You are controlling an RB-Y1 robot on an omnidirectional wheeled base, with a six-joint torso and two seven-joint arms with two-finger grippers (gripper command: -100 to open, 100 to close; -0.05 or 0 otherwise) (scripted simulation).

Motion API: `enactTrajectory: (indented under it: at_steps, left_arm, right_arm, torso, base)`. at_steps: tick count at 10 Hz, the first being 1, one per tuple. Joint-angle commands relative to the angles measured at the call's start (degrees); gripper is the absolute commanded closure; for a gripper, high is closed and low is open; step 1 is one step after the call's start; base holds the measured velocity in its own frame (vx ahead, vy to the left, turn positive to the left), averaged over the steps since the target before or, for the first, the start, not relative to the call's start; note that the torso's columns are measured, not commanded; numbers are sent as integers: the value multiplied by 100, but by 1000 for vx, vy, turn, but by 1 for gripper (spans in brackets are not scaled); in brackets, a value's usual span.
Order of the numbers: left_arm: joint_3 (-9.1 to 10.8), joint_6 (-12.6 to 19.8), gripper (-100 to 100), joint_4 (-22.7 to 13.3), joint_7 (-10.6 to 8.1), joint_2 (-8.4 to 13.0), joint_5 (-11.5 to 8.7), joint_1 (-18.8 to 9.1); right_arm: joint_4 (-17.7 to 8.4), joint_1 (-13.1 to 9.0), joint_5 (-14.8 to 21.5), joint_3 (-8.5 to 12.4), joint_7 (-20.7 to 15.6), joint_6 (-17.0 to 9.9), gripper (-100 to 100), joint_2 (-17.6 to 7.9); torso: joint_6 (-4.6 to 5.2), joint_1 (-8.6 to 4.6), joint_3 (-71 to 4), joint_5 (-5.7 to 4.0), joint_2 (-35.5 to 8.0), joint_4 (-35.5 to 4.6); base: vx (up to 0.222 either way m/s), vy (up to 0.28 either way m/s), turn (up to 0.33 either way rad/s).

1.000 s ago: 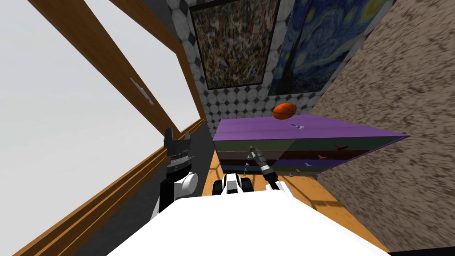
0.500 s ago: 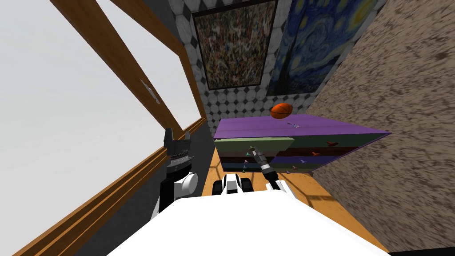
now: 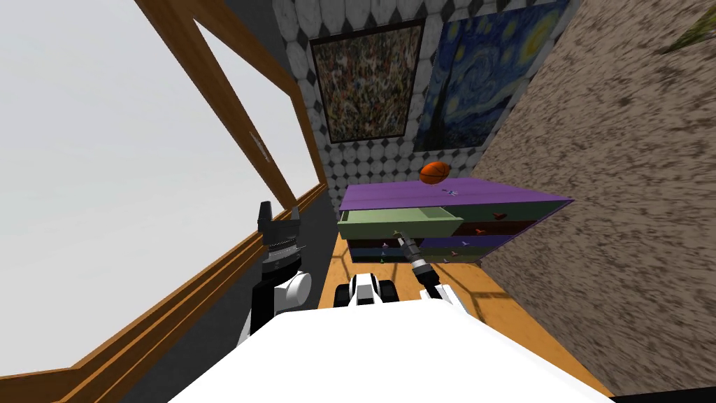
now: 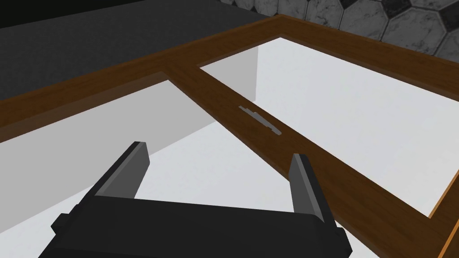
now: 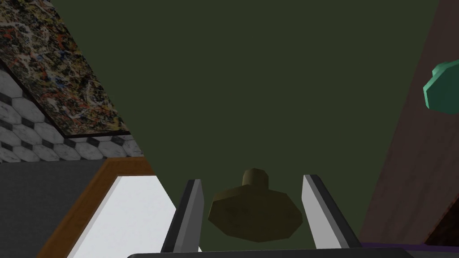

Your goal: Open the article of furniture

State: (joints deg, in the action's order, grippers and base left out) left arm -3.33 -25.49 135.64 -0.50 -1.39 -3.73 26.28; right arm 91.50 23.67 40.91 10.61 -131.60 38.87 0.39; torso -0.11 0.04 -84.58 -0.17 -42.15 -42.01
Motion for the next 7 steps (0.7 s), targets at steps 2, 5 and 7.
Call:
enactTrajectory:
  at_steps: [2,5,7]
  left_arm:
    - [0,0,0,0,0,0,0,-1]
    - [0,0,0,0,0,0,0,0]
    - [0,0,0,0,0,0,0,0]
  right_arm:
    - [20,65,15,-31,37,11,100,-27]
    - [32,181,38,-76,73,24,100,-53]
    - [66,145,19,-60,86,53,100,-73]
  torso:
    - [3,-17,-5,-8,12,7]
    - [3,-9,-3,0,4,-1]
    - [7,-15,-11,-4,19,6]
  base:
    - [-160,13,-6]
    - [-164,17,-24]
    - [-117,17,-10]
